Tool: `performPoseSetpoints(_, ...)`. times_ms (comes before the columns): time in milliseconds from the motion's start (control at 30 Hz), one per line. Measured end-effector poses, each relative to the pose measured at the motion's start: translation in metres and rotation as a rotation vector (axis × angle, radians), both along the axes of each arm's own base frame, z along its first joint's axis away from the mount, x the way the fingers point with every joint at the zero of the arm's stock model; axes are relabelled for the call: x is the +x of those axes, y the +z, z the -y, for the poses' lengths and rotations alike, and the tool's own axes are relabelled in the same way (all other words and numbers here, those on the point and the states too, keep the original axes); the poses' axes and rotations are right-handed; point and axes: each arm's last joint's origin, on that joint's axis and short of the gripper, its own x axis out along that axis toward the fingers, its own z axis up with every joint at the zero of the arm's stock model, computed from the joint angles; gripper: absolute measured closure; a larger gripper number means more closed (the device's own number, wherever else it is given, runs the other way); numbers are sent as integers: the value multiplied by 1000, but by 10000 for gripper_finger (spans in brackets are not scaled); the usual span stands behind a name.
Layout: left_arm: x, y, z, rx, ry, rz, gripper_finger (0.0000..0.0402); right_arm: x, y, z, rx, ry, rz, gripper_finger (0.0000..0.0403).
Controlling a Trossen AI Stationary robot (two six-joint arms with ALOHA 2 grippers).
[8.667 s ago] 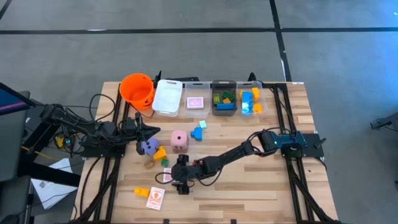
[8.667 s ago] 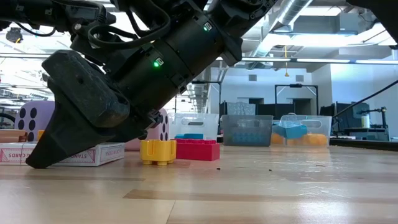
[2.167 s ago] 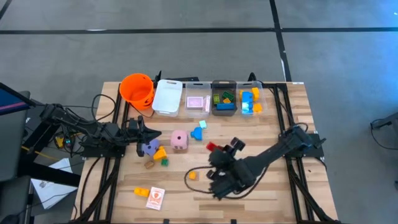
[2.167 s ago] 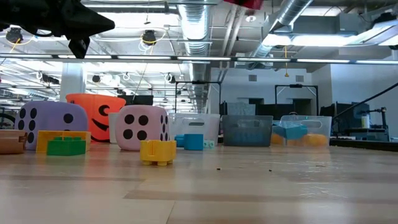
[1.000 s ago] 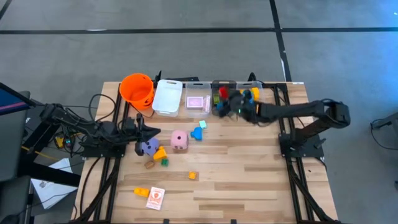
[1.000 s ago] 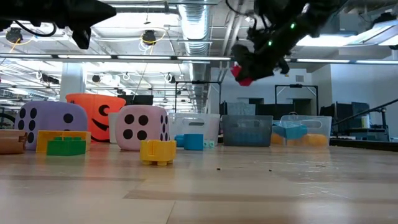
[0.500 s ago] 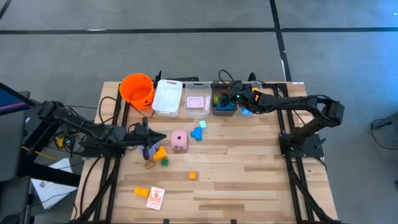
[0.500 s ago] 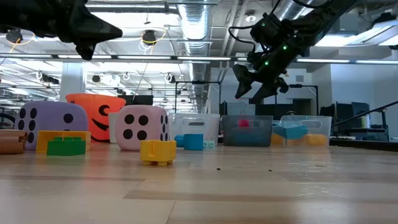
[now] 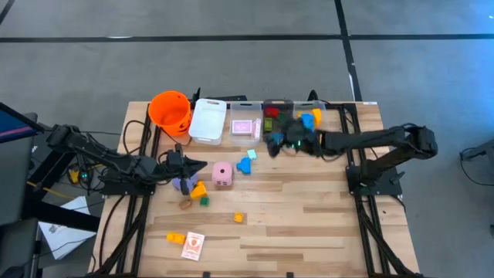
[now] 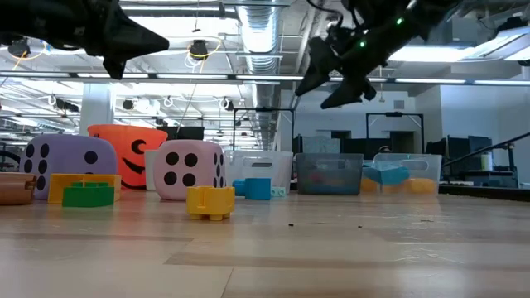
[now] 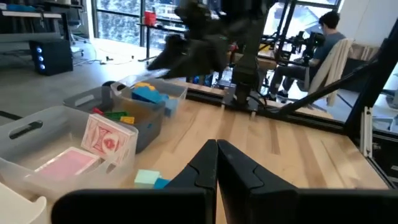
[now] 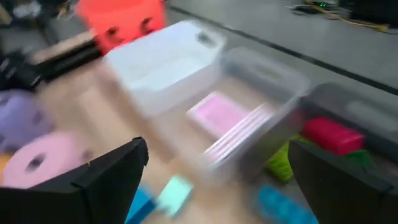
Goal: Pick & Place Toys
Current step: Put the small yellow game piece into the black bin
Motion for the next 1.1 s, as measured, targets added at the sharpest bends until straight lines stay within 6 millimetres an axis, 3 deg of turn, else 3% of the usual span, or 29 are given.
performPoseSetpoints(267, 0, -4, 0, 29, -10, -41, 372, 14, -29, -72, -83, 18, -58, 19)
performPoseSetpoints(600, 0, -3, 0, 27, -10, -36, 318, 37, -70, -155, -116, 229, 81, 19)
performPoseSetpoints(933, 0, -4, 0, -24, -7, -31, 311, 48, -104, -190, -224, 337, 124, 19)
performPoseSetpoints(1100, 0, -4, 0, -26, -7, -31, 311, 52, -121, -198, -289, 429, 106, 19)
